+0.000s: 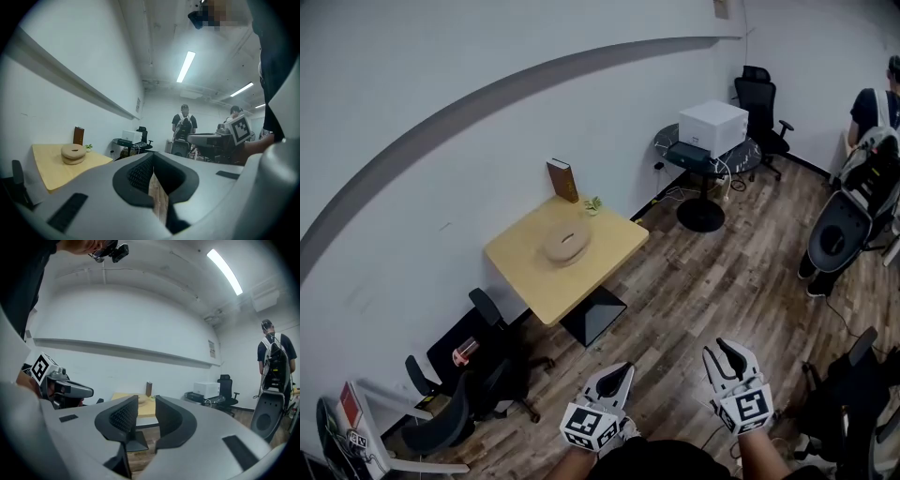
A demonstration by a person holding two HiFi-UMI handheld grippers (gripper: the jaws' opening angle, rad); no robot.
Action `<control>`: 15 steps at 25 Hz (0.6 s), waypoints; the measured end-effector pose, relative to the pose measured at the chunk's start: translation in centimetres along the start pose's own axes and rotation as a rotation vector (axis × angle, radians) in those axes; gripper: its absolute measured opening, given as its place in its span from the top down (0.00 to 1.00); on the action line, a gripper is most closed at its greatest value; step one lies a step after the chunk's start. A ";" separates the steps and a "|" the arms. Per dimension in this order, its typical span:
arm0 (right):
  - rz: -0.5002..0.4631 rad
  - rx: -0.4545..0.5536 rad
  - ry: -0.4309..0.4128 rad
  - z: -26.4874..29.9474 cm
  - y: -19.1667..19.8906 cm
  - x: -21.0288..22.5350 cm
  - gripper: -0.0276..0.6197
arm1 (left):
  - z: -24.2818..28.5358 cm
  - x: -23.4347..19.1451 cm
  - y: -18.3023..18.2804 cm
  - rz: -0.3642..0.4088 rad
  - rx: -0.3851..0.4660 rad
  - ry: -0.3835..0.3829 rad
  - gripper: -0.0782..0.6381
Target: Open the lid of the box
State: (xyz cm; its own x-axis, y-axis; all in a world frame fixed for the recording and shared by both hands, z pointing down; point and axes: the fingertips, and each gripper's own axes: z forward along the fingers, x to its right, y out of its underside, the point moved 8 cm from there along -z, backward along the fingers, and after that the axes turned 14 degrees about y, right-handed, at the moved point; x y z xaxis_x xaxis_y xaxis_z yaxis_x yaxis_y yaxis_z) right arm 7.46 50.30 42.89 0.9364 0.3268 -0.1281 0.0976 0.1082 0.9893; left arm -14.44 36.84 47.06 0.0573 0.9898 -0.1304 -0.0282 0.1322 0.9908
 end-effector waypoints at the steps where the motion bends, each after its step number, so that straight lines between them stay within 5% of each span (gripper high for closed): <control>1: -0.005 -0.002 -0.002 1.0 -0.1 -0.4 0.74 | 0.1 -1.0 -0.1 0.000 0.002 -0.001 0.87; 15: -0.079 -0.019 -0.040 11.7 -2.4 -6.9 0.63 | -0.4 -12.8 -2.5 0.003 0.028 0.014 0.87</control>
State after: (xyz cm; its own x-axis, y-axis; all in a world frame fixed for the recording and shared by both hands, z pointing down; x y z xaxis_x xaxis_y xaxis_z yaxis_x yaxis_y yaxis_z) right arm 4.74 36.81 42.24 0.9388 0.2789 -0.2021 0.1654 0.1497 0.9748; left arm -15.50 23.82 46.22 0.0431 0.9908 -0.1282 -0.0007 0.1283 0.9917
